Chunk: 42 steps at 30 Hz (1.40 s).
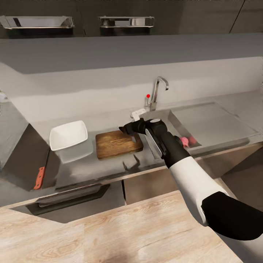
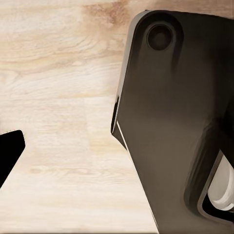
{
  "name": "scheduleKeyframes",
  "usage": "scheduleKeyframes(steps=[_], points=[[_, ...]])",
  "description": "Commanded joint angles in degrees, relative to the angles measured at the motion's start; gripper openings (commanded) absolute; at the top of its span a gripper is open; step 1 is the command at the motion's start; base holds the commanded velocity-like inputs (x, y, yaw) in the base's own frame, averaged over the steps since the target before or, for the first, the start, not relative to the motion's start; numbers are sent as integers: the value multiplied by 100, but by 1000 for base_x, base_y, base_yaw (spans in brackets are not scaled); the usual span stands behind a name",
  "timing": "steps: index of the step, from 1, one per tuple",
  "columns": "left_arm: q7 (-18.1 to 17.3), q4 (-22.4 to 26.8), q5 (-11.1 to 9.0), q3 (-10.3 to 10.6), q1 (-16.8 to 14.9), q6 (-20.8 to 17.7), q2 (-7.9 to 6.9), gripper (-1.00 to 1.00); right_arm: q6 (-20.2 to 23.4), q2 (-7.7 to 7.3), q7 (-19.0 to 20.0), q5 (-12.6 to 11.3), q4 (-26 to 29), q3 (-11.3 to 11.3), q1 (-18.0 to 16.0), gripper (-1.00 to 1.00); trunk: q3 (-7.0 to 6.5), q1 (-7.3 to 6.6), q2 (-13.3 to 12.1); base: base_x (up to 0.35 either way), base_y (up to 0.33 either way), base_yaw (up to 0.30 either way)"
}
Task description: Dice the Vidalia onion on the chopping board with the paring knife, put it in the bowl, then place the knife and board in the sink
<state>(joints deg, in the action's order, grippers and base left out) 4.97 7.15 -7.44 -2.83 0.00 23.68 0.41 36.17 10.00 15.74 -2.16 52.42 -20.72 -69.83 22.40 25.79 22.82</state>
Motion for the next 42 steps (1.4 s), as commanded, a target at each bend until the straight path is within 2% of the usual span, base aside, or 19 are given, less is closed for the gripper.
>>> scheduleKeyframes(steps=[1,15,30,36,42], points=[[-4,4,-12,-25,0,14,3,100,31,0,0,-21,1,-1,-5,100,9,0,10,-301,47,0],[-4,3,-12,-25,0,14,12,100,22,0,-5,-22,-74,-2,-5,100,9,0,10,-324,-29,0],[-4,2,-10,-25,0,14,12,100,-193,0,-3,-18,-527,-2,-5,100,9,0,10,-328,-110,0],[-4,5,-12,-25,0,14,3,100,-1071,0,0,-13,-1506,-2,-5,100,9,0,10,-47,-20,0],[-4,5,-12,-25,1,14,3,100,-1475,0,6,-7,-2036,-6,-5,100,9,0,10,-4,-2,0]])
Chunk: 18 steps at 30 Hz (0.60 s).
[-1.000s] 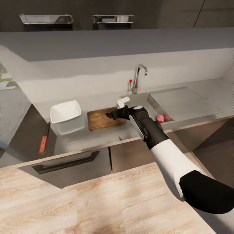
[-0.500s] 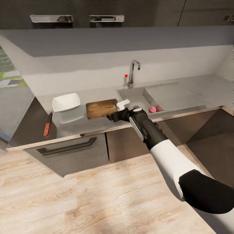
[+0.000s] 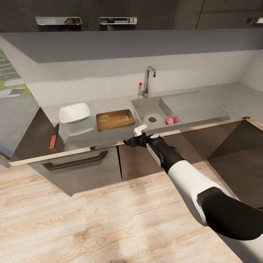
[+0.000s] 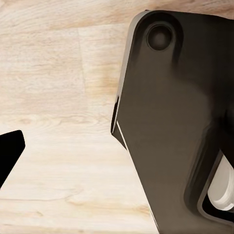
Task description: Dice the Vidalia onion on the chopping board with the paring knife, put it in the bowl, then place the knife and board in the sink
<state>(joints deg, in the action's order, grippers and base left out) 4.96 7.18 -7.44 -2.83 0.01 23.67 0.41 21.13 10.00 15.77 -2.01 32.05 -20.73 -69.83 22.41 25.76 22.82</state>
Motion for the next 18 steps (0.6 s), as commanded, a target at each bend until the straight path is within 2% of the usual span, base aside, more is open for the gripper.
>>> scheduleKeyframes(steps=[1,5,12,18], points=[[-4,3,-12,-25,1,15,3,100,-128,0,4,-20,-222,-8,-5,100,8,3,10,0,0,0],[-4,3,-12,-25,1,15,3,100,-561,0,5,-14,-659,-11,-5,100,8,3,10,0,0,0],[-4,3,-12,-25,0,15,3,100,-809,0,5,-10,-1168,-18,-5,100,8,3,10,0,0,0],[-4,3,-12,-25,1,15,3,100,-1354,0,5,-10,-1732,-19,-5,100,8,3,10,0,0,0]])
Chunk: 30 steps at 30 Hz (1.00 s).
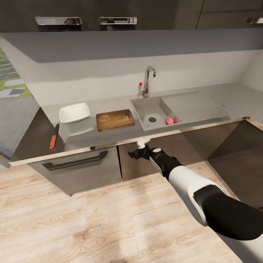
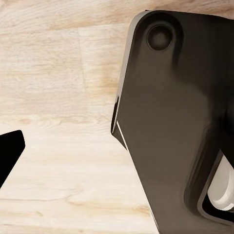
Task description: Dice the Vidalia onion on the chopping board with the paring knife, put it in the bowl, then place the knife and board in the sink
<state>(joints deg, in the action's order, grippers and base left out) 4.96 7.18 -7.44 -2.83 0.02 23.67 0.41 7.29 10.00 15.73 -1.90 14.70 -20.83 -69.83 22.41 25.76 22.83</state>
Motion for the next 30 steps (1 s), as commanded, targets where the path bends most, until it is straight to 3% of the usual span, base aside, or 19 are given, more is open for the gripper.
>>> scheduleKeyframes(steps=[1,4,6,9,15,18,22,23,30], points=[[-4,3,-12,-25,-1,15,3,100,-87,0,9,-21,-174,-8,-4,100,8,3,10,0,0,0],[-5,3,-12,-25,-1,15,3,100,-323,-33,15,-21,-504,-14,-4,100,8,3,10,0,0,0],[-6,5,-12,-30,1,15,3,100,-938,-151,17,-28,-1160,-17,-1,100,8,3,10,0,0,0],[-5,9,-12,-32,-1,15,0,100,-1163,-260,16,-29,-1289,-17,161,100,8,3,10,0,0,0],[-4,170,-6,-33,-1,5,-95,100,-1701,-504,-71,-20,-1366,-17,1192,100,8,3,10,0,0,0],[-1,495,-5,-33,-1,-17,-112,100,-1976,-562,-353,-20,-1371,-17,1704,100,8,3,10,0,0,0],[-1,849,-4,-33,-2,-26,-109,100,-2288,-577,-773,-21,-1373,-22,2270,100,8,3,10,0,0,0],[-3,1168,-3,-33,-2,-31,-99,100,-2609,-578,-997,-22,-1373,-25,2703,100,8,3,10,0,0,0],[-4,1722,-3,-33,-2,-32,-94,100,-3214,-521,-1257,-33,-1376,-26,3584,100,8,3,10,0,0,0]])
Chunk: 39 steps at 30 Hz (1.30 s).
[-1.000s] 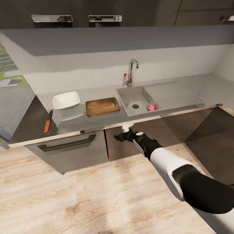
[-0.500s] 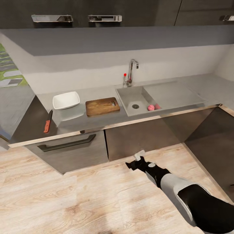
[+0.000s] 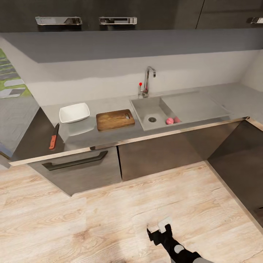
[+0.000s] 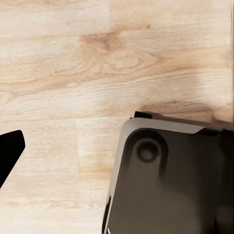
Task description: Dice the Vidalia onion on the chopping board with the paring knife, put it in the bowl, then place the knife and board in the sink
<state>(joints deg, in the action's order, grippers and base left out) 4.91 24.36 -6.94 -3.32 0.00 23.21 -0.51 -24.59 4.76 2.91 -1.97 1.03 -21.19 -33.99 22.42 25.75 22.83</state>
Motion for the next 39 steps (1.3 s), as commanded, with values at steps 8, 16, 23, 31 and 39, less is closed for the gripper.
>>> scheduleKeyframes(steps=[8,16,23,31,39], points=[[1,99,-53,15,0,28,-1,100,-1126,327,-1443,-31,-15,10,888,100,7,3,9,0,0,0],[1,80,-53,15,0,34,-1,100,-1500,479,-3076,-48,5,18,953,100,7,3,9,0,0,0],[1,55,-53,22,0,41,-1,100,-1513,466,-3128,-57,7,18,956,100,7,3,9,0,0,0],[1,49,-53,28,0,55,-1,100,-1513,442,-2891,-64,3,25,956,100,7,3,9,0,0,0],[1,-18,-53,28,0,61,7,100,-1506,434,-2875,-72,3,27,956,100,7,3,9,0,-38,0]])
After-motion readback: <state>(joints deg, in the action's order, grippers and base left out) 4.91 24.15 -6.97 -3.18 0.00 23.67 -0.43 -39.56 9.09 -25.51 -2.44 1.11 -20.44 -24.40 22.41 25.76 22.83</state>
